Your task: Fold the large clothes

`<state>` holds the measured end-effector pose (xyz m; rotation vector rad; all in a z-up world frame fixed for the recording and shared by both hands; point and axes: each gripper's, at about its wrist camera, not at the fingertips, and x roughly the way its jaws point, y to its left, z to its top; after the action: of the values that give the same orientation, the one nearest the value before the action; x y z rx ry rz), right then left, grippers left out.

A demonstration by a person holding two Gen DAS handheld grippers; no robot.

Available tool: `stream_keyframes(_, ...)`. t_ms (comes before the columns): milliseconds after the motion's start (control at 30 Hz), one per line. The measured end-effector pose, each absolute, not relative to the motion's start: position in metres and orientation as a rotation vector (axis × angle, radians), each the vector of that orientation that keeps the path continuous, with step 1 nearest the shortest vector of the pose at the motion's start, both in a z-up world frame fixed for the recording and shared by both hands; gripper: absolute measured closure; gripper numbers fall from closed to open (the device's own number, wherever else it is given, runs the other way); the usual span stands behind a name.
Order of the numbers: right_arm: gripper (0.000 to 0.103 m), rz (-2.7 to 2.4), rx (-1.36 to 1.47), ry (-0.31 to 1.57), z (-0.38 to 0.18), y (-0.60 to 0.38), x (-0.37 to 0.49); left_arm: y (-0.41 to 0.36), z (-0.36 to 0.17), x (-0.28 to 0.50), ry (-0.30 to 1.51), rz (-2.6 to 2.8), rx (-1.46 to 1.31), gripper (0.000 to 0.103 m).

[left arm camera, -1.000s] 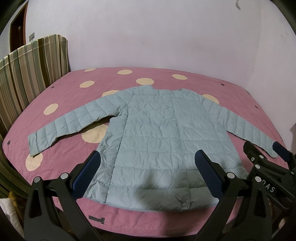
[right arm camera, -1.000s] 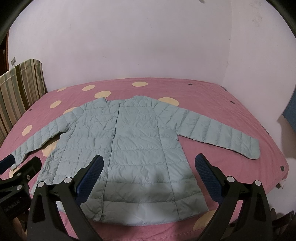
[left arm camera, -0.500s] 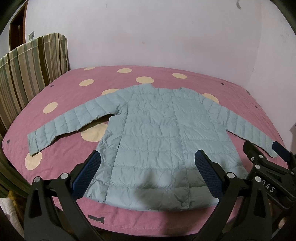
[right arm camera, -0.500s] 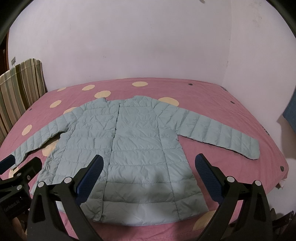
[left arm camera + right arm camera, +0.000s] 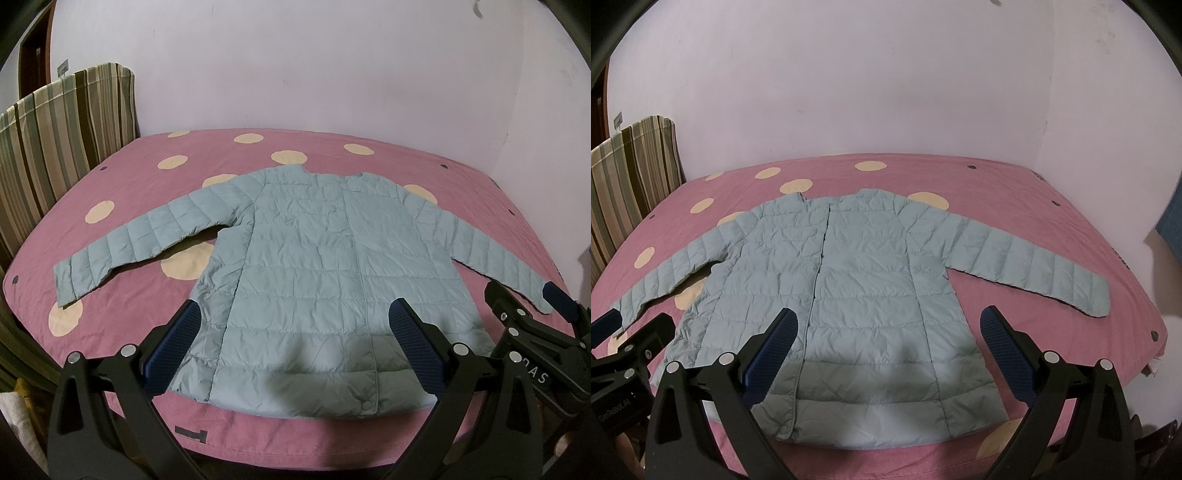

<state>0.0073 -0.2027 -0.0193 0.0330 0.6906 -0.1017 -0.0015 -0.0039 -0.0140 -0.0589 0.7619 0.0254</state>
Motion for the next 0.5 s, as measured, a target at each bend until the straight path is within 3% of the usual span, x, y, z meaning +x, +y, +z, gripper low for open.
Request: stream_keyframes(500, 0.005, -0.102, 0.033, 0.692, -0.021, -0.2037, 0.0074, -0.0038, -0.0138, -0.0013, 0.764, 0.024, -0.059, 0.002)
